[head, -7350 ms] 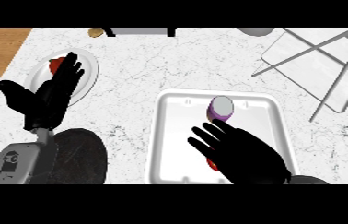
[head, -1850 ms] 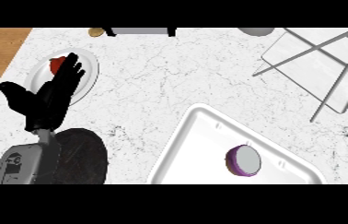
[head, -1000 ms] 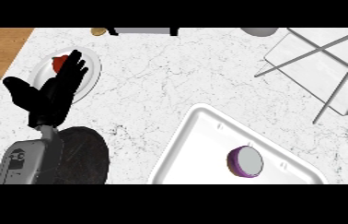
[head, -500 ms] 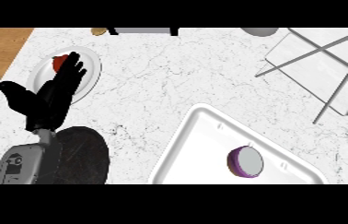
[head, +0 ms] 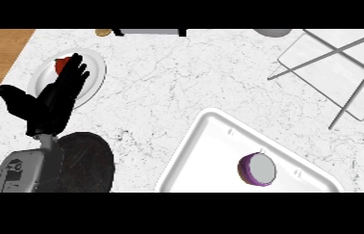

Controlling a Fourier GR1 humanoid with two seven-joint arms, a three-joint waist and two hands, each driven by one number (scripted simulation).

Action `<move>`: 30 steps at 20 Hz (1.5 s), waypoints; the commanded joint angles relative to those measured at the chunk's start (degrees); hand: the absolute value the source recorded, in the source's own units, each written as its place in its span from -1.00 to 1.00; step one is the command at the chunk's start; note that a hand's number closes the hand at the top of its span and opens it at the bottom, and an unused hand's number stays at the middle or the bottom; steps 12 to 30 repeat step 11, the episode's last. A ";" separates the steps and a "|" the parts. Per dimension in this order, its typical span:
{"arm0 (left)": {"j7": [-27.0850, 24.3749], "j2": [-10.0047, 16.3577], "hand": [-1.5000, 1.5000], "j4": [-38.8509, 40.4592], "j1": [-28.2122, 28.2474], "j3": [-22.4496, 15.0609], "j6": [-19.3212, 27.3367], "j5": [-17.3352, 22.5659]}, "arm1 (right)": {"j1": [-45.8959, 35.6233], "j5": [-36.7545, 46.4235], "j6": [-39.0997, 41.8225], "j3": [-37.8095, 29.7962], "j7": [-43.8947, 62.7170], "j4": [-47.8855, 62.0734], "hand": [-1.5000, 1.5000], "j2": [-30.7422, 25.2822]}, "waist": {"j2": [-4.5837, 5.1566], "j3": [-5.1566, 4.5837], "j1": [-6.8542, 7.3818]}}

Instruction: Pick the tomato from the tray and place it in the tiered shelf

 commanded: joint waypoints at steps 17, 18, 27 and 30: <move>0.36 0.50 0.00 1.69 -0.19 1.94 0.07 1.20 | 11.00 -2.87 12.50 0.89 -18.13 -1.58 -1.00 -4.21 | -0.29 0.21 -1.60; 0.36 0.50 0.00 1.69 -0.19 1.94 0.07 1.20 | 11.00 -2.87 12.50 0.89 -18.13 -1.58 -1.00 -4.21 | -0.29 0.21 -1.60; 0.36 0.50 0.00 1.69 -0.19 1.94 0.07 1.20 | 11.00 -2.87 12.50 0.89 -18.13 -1.58 -1.00 -4.21 | -0.29 0.21 -1.60; 0.36 0.50 0.00 1.69 -0.19 1.94 0.07 1.20 | 11.00 -2.87 12.50 0.89 -18.13 -1.58 -1.00 -4.21 | -0.29 0.21 -1.60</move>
